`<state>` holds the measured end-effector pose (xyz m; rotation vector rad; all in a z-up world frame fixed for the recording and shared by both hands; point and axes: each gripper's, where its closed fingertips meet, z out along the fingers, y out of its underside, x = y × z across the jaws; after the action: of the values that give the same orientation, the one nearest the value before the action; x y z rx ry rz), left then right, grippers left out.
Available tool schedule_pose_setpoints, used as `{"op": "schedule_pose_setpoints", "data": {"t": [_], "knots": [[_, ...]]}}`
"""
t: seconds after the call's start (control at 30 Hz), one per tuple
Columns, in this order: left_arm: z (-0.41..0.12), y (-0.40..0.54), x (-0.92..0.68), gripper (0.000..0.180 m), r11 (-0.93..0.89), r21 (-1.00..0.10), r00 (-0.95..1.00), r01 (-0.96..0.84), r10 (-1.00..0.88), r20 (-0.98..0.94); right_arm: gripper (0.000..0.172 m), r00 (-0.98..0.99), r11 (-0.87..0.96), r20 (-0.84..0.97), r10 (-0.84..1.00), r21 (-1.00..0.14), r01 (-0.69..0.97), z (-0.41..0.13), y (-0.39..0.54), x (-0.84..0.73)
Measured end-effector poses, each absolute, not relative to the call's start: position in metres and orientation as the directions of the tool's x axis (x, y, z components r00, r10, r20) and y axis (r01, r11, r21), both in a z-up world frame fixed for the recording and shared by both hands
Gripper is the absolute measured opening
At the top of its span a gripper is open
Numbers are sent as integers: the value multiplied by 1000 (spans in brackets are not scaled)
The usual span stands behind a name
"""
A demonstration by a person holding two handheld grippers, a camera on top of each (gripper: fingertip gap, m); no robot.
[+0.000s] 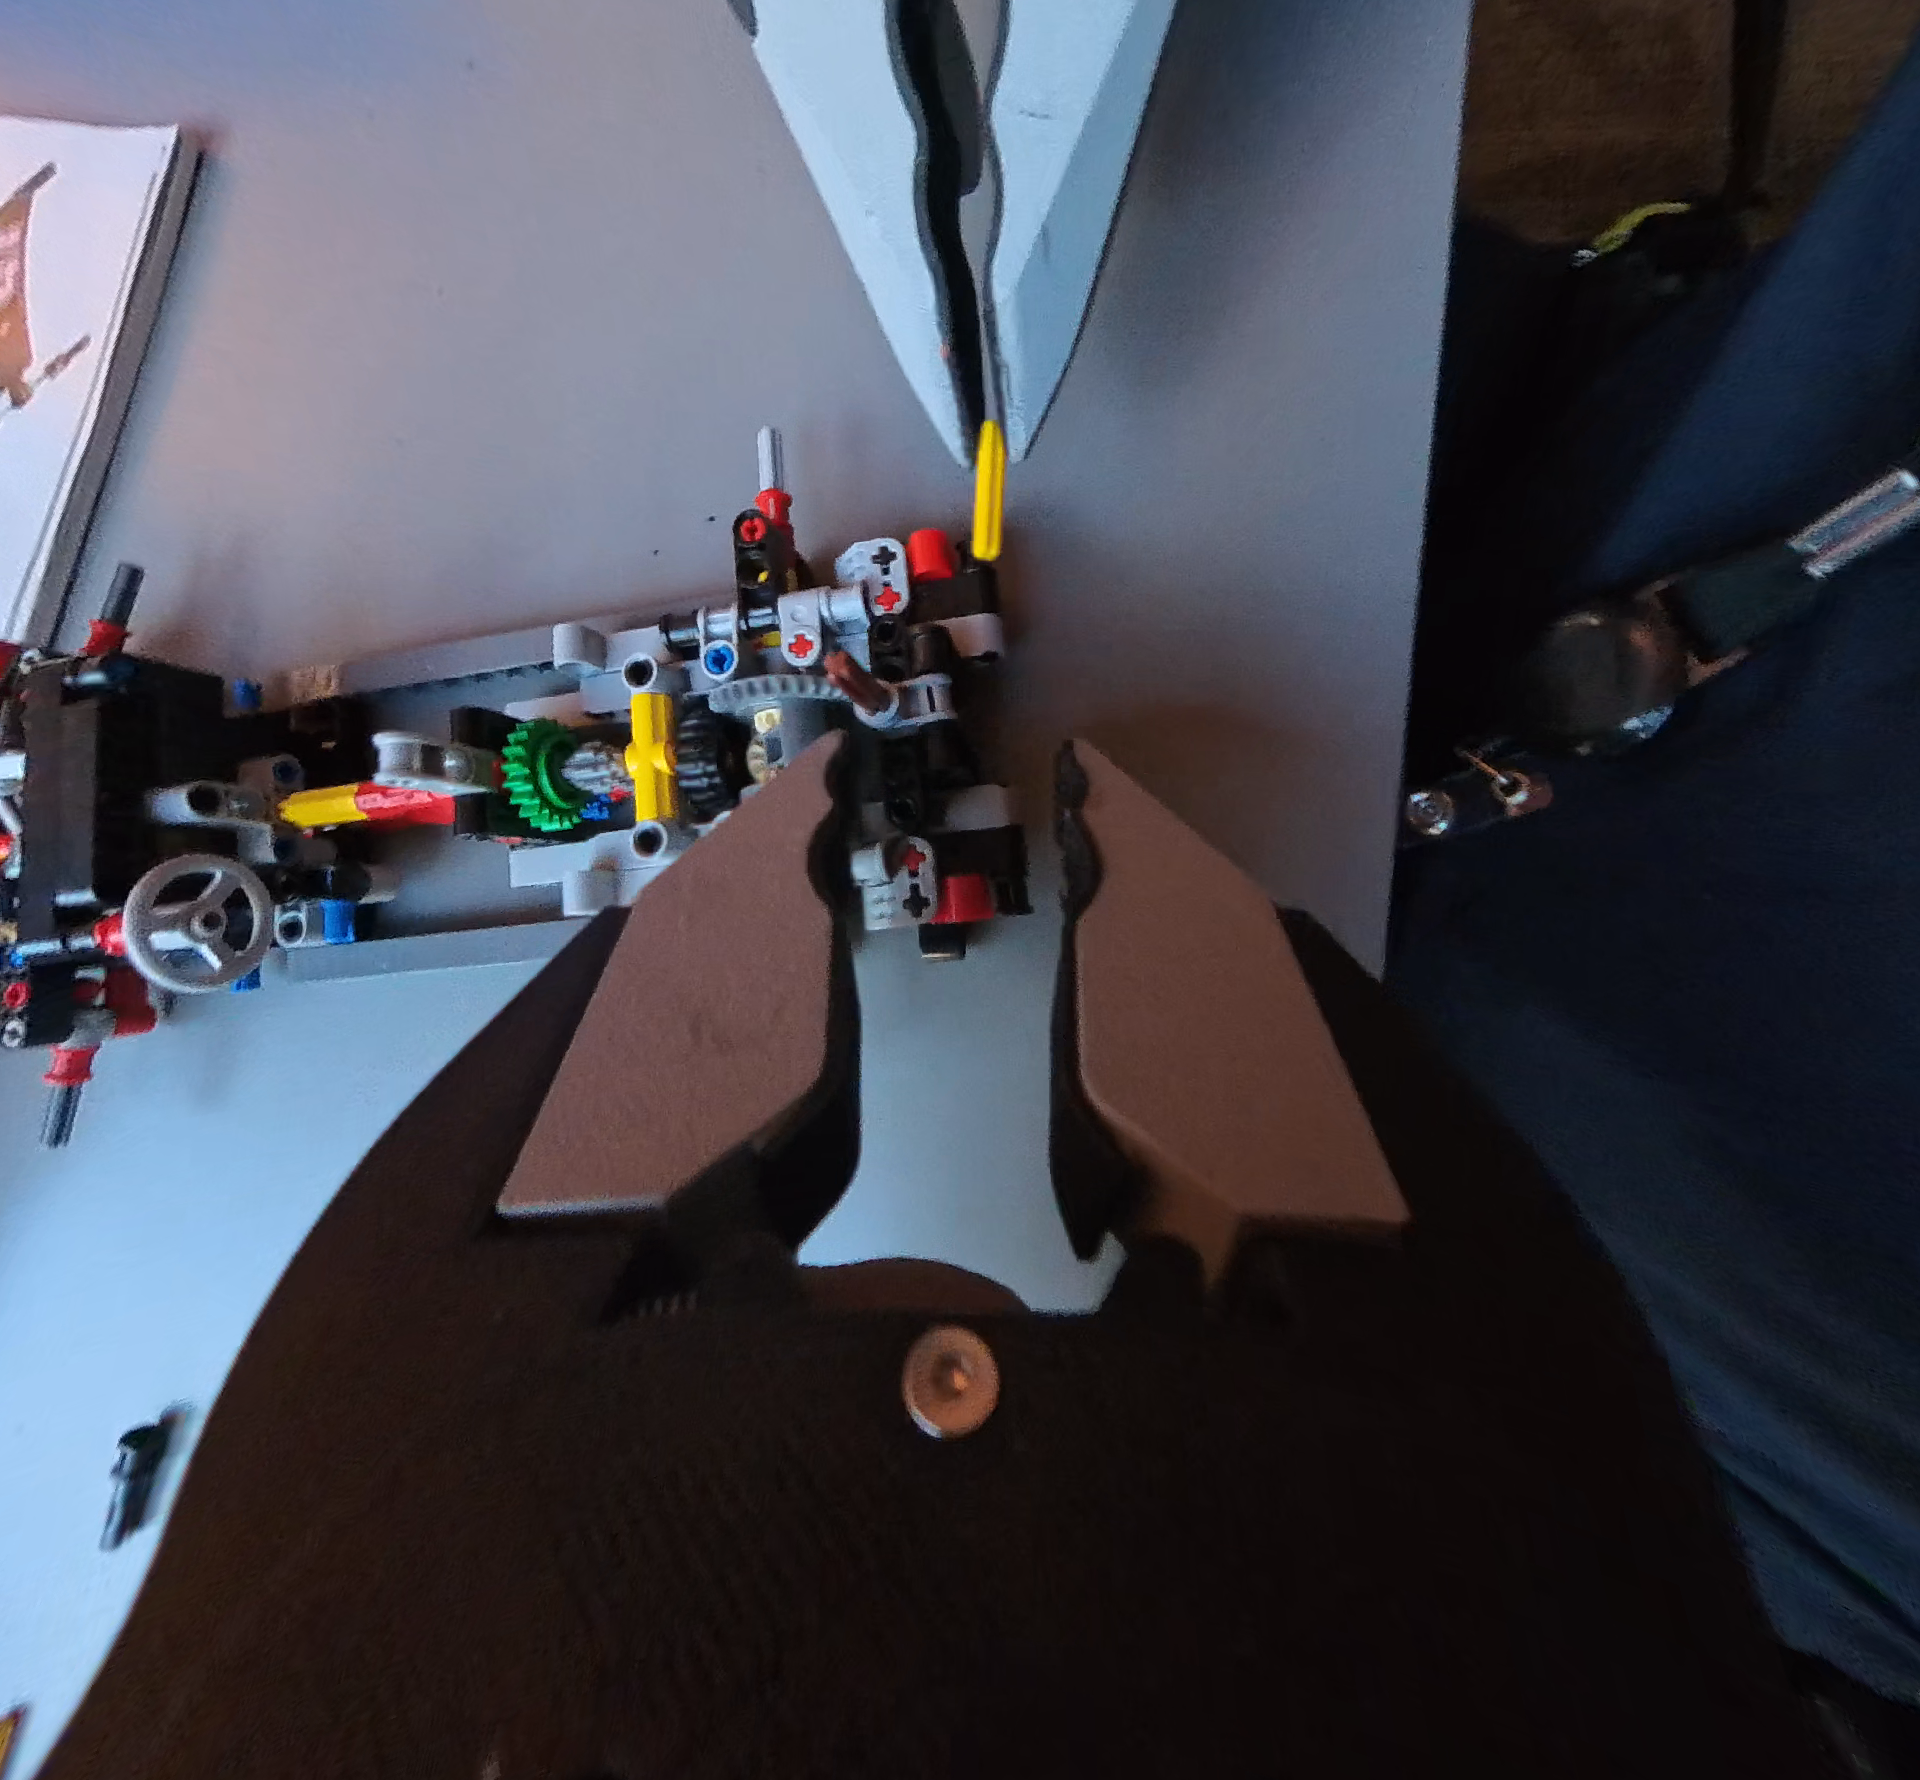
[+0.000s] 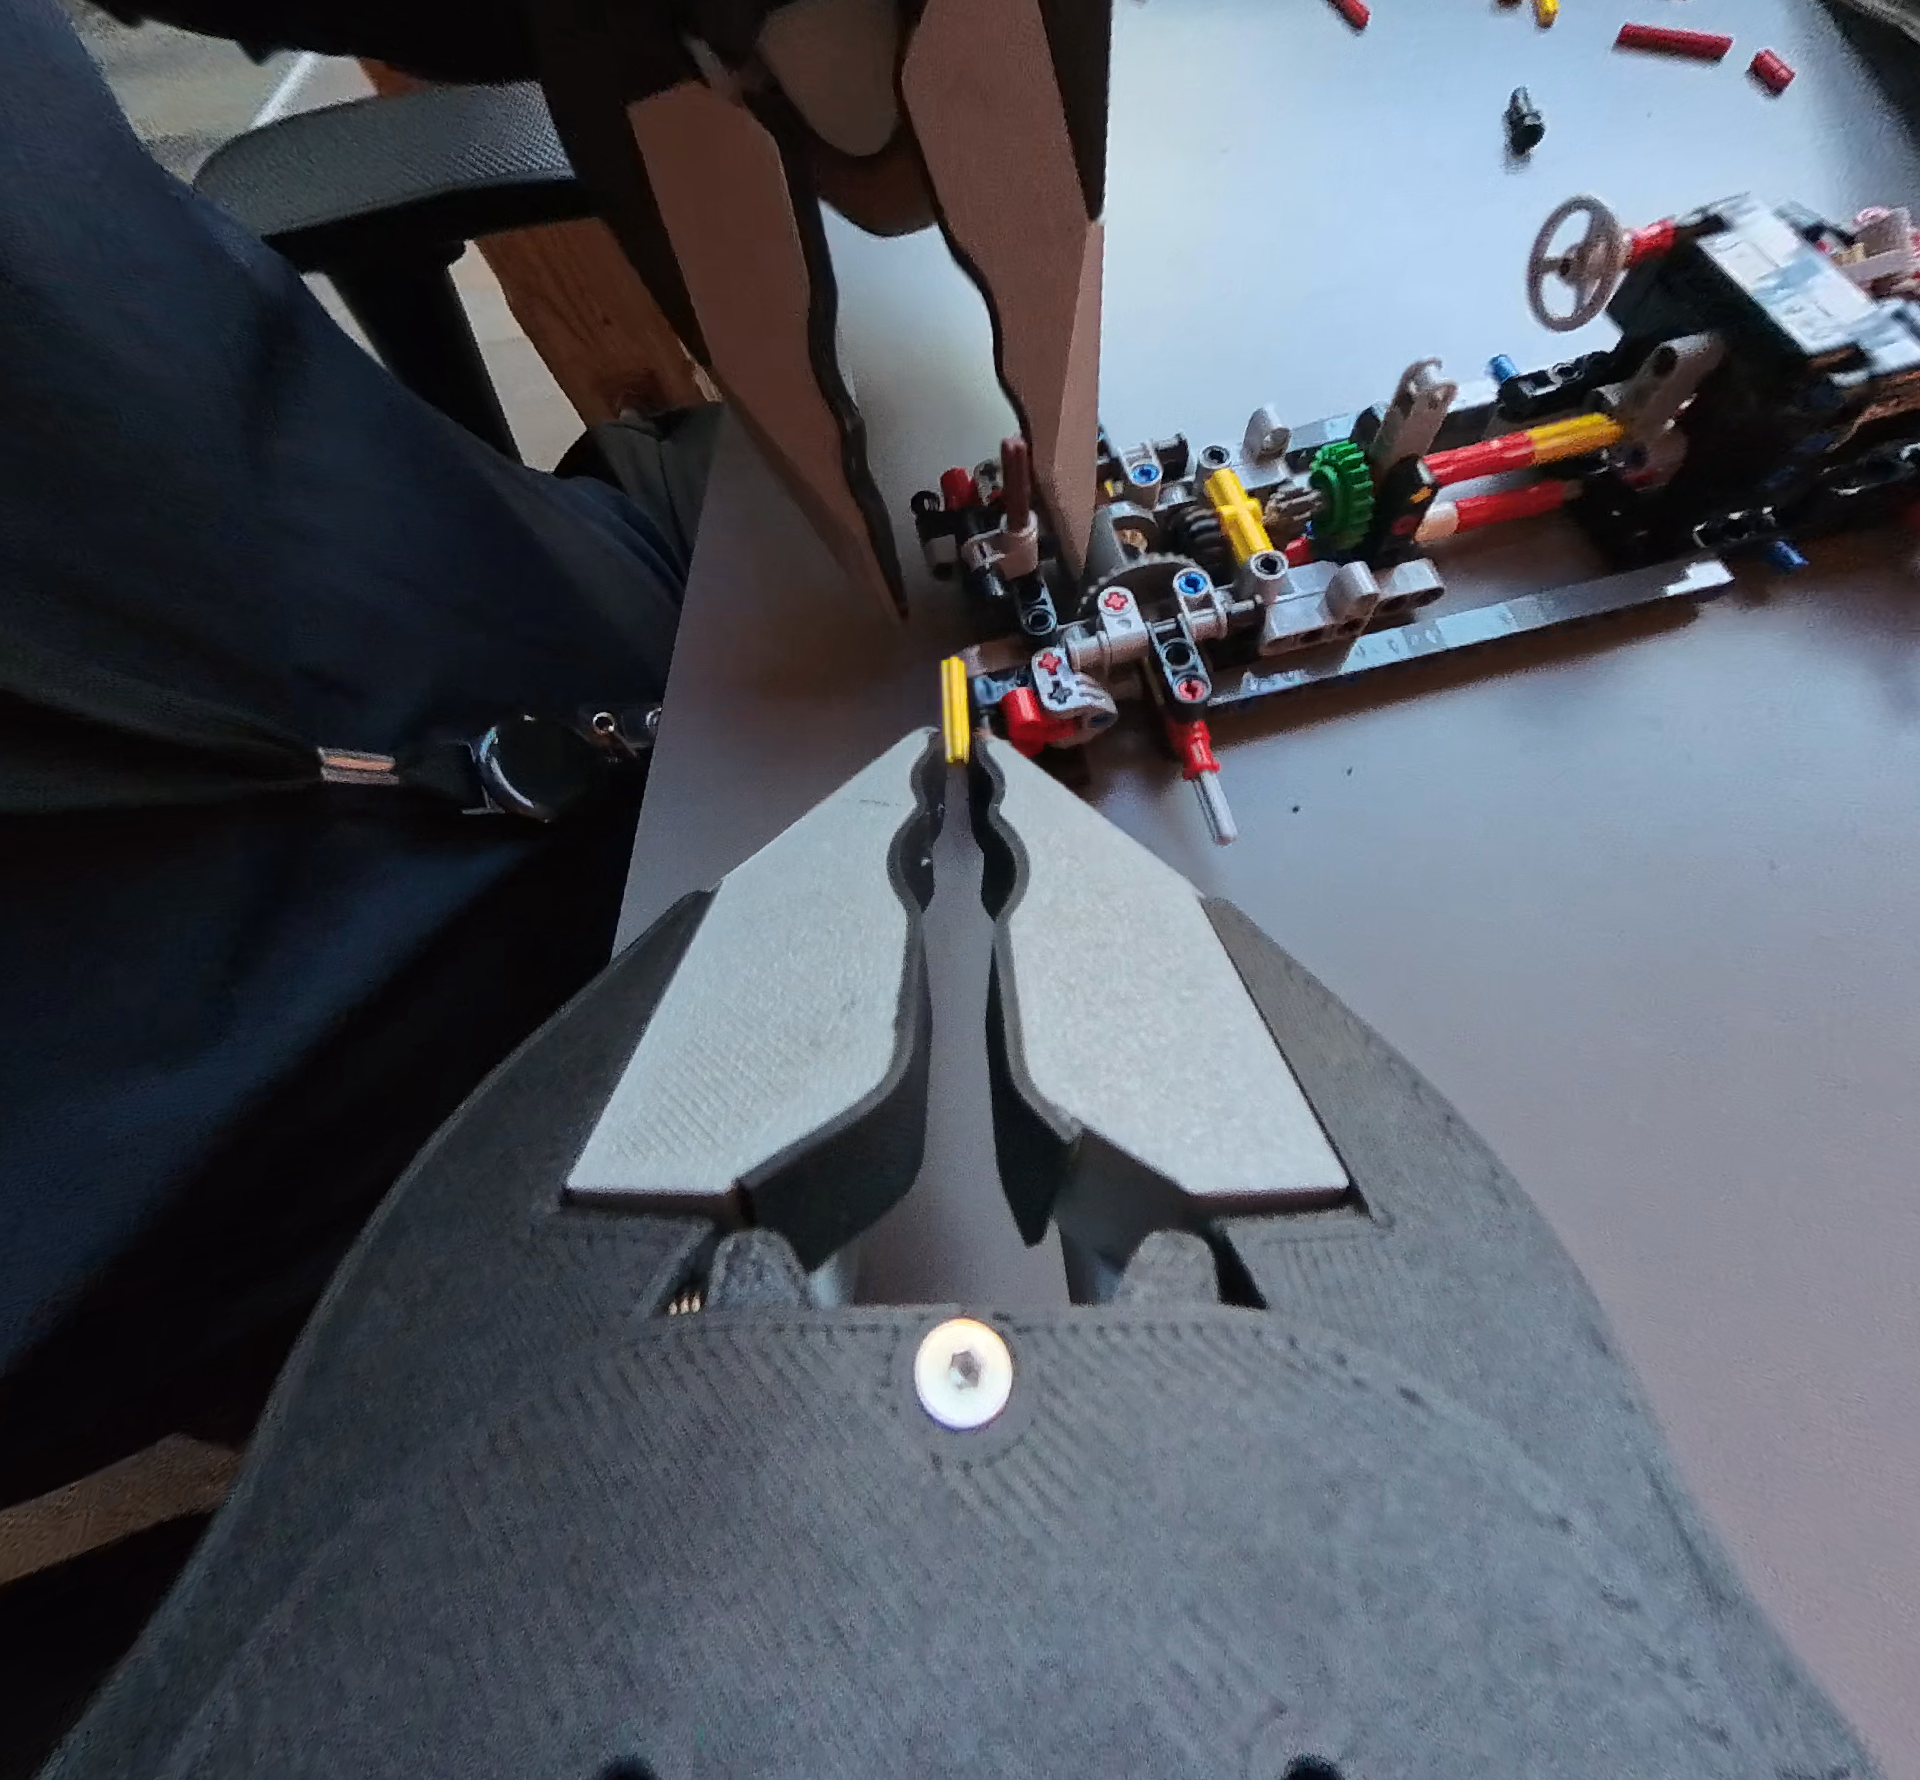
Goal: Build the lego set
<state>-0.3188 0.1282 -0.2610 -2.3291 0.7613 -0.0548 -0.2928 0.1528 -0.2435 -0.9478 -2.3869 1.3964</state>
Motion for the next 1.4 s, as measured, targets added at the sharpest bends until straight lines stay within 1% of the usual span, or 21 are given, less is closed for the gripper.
{"op": "schedule_pose_setpoints", "data": {"t": [0.03, 0.1, 0.17, 0.23, 0.3, 0.57, 0.73, 0.83, 1.0, 1.4], "knots": [[-261, 131, -320, 30, -609, -616, 839, -500, -518, -170, 2, -768, 339, -124, 629, -845, 414, -242, 152, -295], [-259, 136, -318, 30, -619, -624, 855, -477, -491, -167, 1, -771, 336, -128, 624, -847, 413, -241, 151, -296], [-258, 139, -320, 26, -639, -626, 872, -447, -466, -148, 2, -766, 330, -142, 626, -843, 426, -242, 153, -297], [-259, 139, -321, 17, -647, -625, 876, -436, -463, -132, 1, -759, 319, -156, 632, -840, 439, -243, 155, -298], [-260, 138, -320, 15, -640, -642, 875, -422, -473, -104, 1, -754, 302, -170, 635, -843, 445, -241, 157, -299], [-260, 137, -319, 14, -622, -697, 866, -357, -500, 2, 1, -731, 241, -254, 634, -832, 499, -242, 159, -303], [-260, 137, -320, 15, -612, -699, 857, -369, -515, -2, 1, -728, 226, -280, 626, -828, 513, -241, 155, -305], [-260, 137, -319, 14, -612, -696, 856, -376, -516, -9, 1, -730, 242, -270, 628, -824, 513, -243, 153, -307], [-260, 138, -319, 14, -613, -698, 858, -369, -513, -3, 1, -740, 299, -205, 641, -822, 486, -248, 149, -309], [-260, 138, -319, 14, -614, -708, 860, -348, -509, 19, 1, -744, 282, -217, 633, -830, 482, -245, 149, -309]]}}
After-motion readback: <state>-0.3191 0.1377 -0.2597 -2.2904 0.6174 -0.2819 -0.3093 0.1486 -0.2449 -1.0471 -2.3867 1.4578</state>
